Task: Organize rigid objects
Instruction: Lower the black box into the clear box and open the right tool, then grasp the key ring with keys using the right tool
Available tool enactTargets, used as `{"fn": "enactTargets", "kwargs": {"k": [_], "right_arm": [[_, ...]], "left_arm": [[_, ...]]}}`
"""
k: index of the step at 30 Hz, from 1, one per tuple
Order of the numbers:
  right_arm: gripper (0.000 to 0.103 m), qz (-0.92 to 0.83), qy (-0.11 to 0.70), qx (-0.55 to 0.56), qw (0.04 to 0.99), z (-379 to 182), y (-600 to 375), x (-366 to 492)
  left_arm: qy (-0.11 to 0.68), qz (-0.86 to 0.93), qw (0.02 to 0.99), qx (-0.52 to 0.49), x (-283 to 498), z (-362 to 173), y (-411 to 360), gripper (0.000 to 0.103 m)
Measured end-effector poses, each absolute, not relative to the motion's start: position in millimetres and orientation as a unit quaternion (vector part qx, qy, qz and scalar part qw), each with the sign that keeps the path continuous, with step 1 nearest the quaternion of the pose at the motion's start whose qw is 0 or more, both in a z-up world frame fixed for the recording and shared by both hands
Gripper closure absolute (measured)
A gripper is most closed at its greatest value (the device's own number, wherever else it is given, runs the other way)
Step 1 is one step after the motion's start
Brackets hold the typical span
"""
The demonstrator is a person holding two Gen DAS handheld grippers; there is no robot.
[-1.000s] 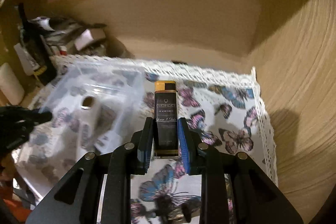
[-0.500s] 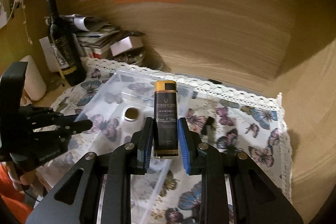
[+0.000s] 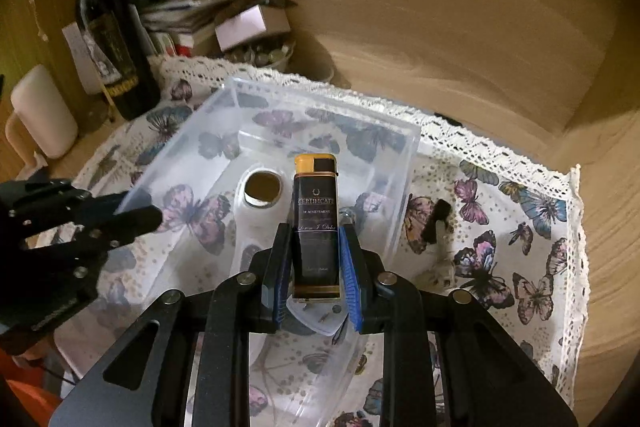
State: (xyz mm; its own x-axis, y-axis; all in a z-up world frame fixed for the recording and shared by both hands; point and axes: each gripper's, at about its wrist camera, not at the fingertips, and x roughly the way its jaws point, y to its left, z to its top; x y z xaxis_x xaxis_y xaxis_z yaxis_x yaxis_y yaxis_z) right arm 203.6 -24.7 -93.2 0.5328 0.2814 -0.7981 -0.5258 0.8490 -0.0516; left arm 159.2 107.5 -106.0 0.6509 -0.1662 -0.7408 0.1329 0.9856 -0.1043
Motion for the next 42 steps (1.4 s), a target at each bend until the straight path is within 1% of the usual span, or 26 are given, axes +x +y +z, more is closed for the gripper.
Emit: {"fn": "enactTargets", "kwargs": {"k": [8,17,20,22,24,28,32,42], "right_arm": [[0.081,0.247,0.441,-0.154,0.849,-102,-18,205],[0.081,0.252,0.432,-0.151,0.853,-97,-20,199],[0.075,0.251,0.421,-0.146,0.86,-90,-24,194],[0.065,0.249,0.412,-0.149,0.864,-86,-27,192],[0.063,0.243,0.402,-0.151,0.87,-81,-31,189],[0.062,0.23,0.391,-0.142,0.88,-72,-44,190],[0.058,0.203,0.382,-0.131,0.892,-66,-62,196],[0.058,0.136,0.421,-0.088,0.893,-88,-115,226]], "left_arm": [[0.409,-0.082,0.908,-0.02,159,-106,106,0.09],[0.41,-0.081,0.908,-0.018,159,-107,106,0.09],[0.41,-0.08,0.908,-0.017,159,-107,105,0.09],[0.41,-0.08,0.908,-0.017,159,-107,105,0.09],[0.41,-0.08,0.908,-0.017,159,-107,105,0.09],[0.411,-0.079,0.908,-0.016,158,-107,104,0.09],[0.411,-0.079,0.908,-0.016,158,-107,104,0.09],[0.411,-0.08,0.908,-0.017,159,-107,104,0.09]]}}
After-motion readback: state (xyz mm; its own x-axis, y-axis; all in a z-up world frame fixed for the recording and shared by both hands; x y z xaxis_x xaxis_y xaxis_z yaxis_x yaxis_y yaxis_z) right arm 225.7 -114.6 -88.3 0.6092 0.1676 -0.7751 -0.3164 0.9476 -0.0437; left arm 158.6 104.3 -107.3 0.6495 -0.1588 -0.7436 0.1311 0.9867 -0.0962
